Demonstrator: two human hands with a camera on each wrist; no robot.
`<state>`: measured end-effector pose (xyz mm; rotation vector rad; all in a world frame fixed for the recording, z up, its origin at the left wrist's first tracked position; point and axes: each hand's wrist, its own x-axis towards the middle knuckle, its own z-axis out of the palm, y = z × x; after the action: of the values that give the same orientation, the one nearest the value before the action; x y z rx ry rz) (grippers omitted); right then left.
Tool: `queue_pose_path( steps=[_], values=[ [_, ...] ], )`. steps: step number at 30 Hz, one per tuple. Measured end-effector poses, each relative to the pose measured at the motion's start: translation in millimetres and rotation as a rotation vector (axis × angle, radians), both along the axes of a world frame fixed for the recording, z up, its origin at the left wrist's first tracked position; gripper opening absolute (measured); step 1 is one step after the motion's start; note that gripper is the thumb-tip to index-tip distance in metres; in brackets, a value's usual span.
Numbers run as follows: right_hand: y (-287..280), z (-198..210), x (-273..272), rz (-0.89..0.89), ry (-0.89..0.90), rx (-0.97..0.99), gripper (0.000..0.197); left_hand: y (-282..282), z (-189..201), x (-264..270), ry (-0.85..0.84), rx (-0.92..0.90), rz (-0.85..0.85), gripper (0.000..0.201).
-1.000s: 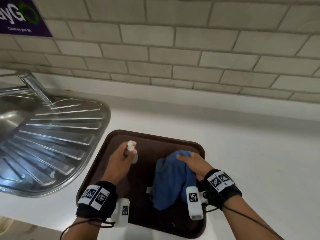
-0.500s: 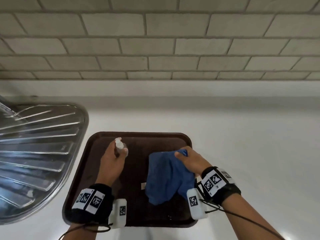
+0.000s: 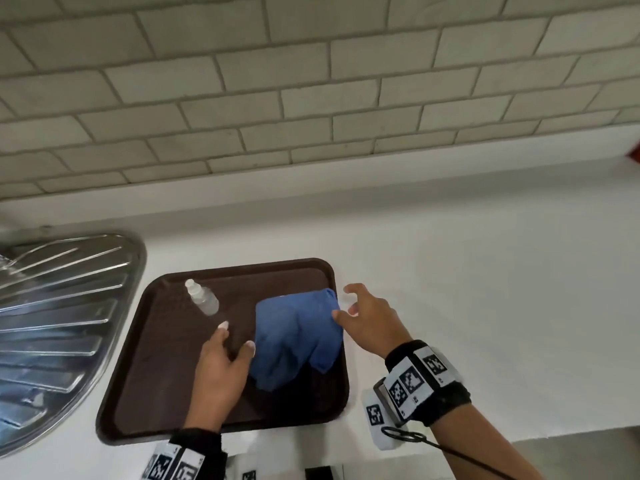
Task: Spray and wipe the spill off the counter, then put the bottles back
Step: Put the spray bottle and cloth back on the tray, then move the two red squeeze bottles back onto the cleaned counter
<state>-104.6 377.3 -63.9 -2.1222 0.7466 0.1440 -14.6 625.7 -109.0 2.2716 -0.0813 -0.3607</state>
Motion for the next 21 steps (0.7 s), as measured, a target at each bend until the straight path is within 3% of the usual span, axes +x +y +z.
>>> queue_pose_path(
  steps=[7,10,21],
  values=[
    [-59,6,-109,-0.081,-0.076,0.077,0.038,-103,34,-100,-0.062,-0.108,-0.268,0.05],
    [-91,6,-165,-0.137,-0.107,0.074,0.034,-157,41,-143,-0.067,-0.169,-0.376,0.035],
    [-229,25,-335,-0.487,-0.229,-0.032,0.031,-351,69,-257,-0.099,-0.269,-0.848,0.034]
  ],
)
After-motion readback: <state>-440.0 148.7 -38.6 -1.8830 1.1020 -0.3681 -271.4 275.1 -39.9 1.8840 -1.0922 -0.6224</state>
